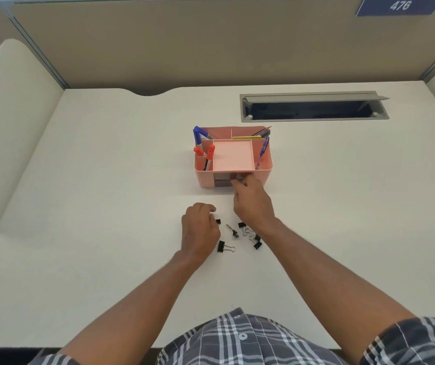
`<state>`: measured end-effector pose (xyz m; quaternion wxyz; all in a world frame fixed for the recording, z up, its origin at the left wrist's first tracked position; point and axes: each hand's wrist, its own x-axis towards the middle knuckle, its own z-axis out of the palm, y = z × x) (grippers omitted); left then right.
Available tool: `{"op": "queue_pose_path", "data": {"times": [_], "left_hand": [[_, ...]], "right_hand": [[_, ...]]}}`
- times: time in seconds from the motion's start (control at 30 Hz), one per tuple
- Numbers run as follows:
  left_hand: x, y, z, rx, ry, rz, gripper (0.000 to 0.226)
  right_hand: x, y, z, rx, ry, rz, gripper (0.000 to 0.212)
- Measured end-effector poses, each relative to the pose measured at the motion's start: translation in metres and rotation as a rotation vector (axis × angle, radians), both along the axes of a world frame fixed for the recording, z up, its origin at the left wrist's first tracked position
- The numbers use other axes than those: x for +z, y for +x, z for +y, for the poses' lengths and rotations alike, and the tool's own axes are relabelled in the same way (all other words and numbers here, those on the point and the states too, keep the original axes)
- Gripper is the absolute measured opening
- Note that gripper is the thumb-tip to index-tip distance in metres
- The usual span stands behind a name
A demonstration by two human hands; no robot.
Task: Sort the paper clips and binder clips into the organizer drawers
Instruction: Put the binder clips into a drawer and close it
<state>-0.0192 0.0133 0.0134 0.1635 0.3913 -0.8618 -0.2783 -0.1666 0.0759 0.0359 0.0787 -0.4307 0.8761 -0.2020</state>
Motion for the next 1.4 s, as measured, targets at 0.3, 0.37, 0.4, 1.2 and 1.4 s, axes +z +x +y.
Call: {"op": "queue_pose_path", "data": {"times": [0.3, 0.37, 0.4, 1.2, 1.4], "left_hand": [[0.007, -0.002, -0.005, -0.015, -0.004, 0.089, 0.034], [0.007, -0.002, -0.007, -0.036, -0.043, 0.084, 0.038], [0.007, -0.002, -0.007, -0.052, -0.060, 0.078, 0.040], [-0.001, 0.020, -0.006, -0.093, -0.013, -0.159, 0.024], [-0.001, 0.024, -0.010, -0.094, -0.036, -0.141, 0.021]], "right_hand": [[-0.001, 0.016, 0.017, -0.015, 0.011, 0.004, 0.028], [-0.004, 0.022, 0.024, -0.008, 0.011, 0.001, 0.034], [-0.005, 0.024, 0.027, -0.005, 0.009, -0.004, 0.038], [-0.011, 0.053, 0.059, 0.047, 0.211, -0.179, 0.015], [0.005, 0.032, 0.054, -0.091, 0.005, -0.266, 0.016]]}}
